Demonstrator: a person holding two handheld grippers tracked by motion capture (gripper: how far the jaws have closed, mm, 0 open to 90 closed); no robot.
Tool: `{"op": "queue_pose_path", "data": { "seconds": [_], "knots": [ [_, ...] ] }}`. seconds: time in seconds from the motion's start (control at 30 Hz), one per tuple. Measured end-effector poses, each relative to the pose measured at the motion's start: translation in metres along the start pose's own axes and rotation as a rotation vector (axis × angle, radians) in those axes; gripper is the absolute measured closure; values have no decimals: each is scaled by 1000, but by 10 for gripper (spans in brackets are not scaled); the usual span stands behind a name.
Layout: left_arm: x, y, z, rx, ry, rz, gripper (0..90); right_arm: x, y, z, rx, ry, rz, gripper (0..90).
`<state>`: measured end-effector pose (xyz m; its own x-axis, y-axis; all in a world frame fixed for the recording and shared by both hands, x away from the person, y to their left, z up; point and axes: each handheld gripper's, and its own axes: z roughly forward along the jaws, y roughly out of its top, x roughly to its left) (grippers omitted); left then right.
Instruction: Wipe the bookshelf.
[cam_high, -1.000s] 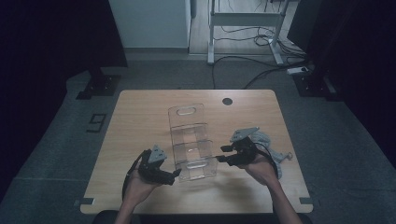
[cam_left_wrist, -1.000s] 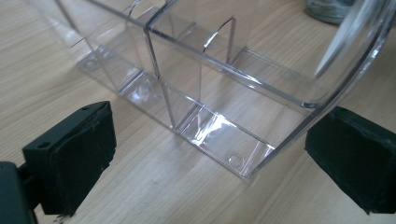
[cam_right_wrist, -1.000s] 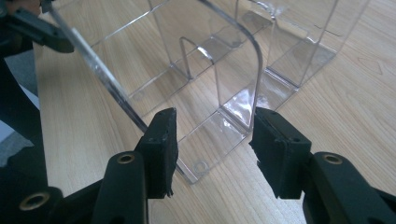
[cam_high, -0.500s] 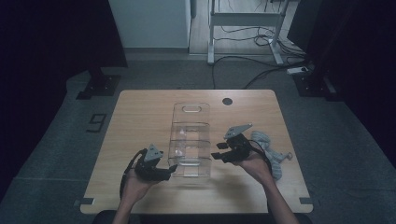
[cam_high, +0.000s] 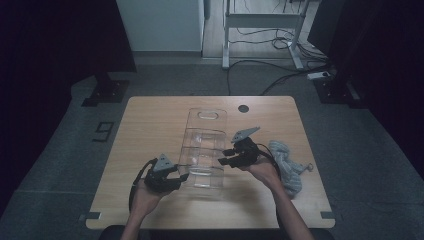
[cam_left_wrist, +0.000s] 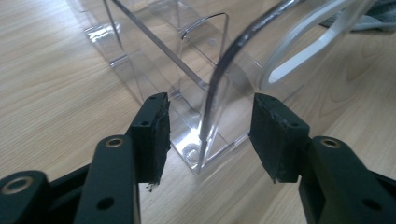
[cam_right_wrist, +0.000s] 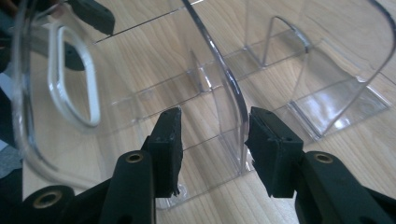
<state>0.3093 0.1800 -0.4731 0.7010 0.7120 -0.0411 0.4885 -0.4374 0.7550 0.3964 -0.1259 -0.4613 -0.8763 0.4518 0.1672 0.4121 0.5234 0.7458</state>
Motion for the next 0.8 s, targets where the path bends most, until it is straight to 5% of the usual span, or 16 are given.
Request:
{"op": "queue_pose_path", "data": {
  "seconds": [0.8],
  "knots": [
    [25, -3, 3, -27, 52, -73, 549, 23, -8, 6, 43, 56, -64, 549]
  ]
}}
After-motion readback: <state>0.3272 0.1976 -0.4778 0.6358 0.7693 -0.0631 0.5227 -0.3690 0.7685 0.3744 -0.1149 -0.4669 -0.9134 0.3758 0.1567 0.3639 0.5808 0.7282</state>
